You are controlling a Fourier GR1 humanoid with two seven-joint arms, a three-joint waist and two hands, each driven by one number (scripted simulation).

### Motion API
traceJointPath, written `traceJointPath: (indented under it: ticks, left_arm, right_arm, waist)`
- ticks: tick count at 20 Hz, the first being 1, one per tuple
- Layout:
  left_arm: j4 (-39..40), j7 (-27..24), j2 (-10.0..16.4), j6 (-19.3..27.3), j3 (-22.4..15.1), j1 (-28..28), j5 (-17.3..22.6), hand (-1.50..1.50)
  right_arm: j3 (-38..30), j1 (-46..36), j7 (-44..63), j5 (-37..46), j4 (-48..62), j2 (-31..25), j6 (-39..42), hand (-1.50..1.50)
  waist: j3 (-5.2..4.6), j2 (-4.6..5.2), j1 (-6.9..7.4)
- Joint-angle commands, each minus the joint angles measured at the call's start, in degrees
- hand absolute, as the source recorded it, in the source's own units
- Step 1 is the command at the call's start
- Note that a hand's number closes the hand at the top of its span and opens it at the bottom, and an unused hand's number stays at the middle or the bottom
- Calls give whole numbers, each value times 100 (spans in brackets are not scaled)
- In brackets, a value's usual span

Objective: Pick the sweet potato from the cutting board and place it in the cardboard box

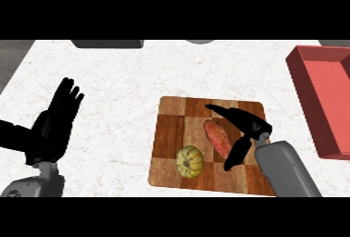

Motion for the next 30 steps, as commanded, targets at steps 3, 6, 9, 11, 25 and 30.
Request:
traceJointPath:
  ticks: [3, 6, 9, 11, 25, 30]
  left_arm:
    - [197, -176, 120, -169, 272, -24, 5, 0]
    - [420, -262, 209, -434, 438, -51, 190, 0]
    - [-272, 262, -46, 25, 23, -57, -193, 0]
    - [590, -269, -4, -212, 273, -333, -41, 0]
    - [173, -53, -114, -223, 31, -122, -148, 0]
    - [253, -163, -341, 55, -76, -152, -367, 0]
  right_arm:
    - [235, 235, -366, 396, 161, 170, -343, -150]
    - [88, 655, -68, 158, -729, -25, 123, -150]
    - [-170, -640, -448, 377, 818, 165, -213, 150]
    - [269, 200, -535, 481, -251, 155, -150, 150]
    - [203, -1234, 1570, 2726, 1065, 714, -2612, 150]
    - [729, -2009, 2162, 2834, 1572, 725, -3523, 150]
  waist:
    - [-1, 1, -1]
    - [-3, -6, -34]
    - [1, 5, 36]
    - [-2, -2, -31]
    - [-8, 50, 142]
    - [-2, 26, 130]
